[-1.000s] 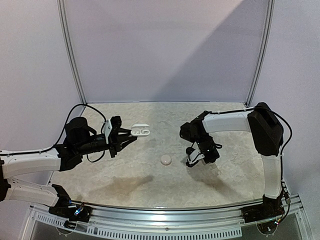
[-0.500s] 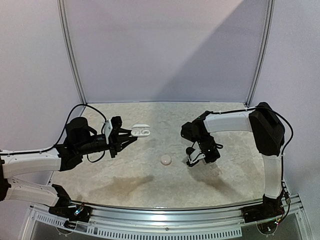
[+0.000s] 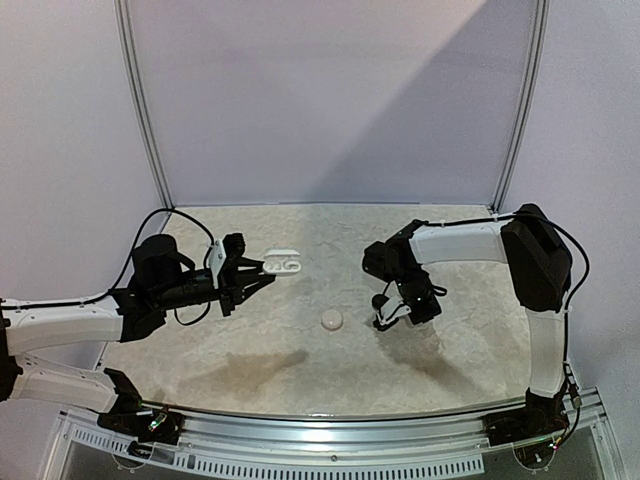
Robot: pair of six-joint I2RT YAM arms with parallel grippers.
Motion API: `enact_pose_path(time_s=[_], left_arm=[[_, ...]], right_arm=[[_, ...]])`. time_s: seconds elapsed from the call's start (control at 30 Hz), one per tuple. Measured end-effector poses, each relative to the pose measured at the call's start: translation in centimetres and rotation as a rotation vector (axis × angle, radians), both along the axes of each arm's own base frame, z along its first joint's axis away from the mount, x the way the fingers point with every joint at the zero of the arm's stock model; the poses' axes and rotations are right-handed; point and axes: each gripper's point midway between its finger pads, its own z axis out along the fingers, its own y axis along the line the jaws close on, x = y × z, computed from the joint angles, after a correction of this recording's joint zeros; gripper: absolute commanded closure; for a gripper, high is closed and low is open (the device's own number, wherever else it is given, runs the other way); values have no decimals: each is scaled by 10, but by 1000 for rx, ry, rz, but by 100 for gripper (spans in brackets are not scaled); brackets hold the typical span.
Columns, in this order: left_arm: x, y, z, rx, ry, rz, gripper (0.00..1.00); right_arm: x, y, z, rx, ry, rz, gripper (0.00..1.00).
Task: Insert the wireless bluetooth earbuds into the charging case
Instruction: Pick up the left earbud from the center of the board, then insert the left earbud into the left side groove of the charging case.
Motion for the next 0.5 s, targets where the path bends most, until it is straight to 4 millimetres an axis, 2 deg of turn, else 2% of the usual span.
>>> enact_pose_path(time_s=[0.4,0.5], left_arm=[[0,0,0,0,0,-2,100],[-1,0,0,-1,0,-6,100]], right_arm=[[1,0,0,17,-4,-28,100],[3,7,8,55,-14,-50,100]])
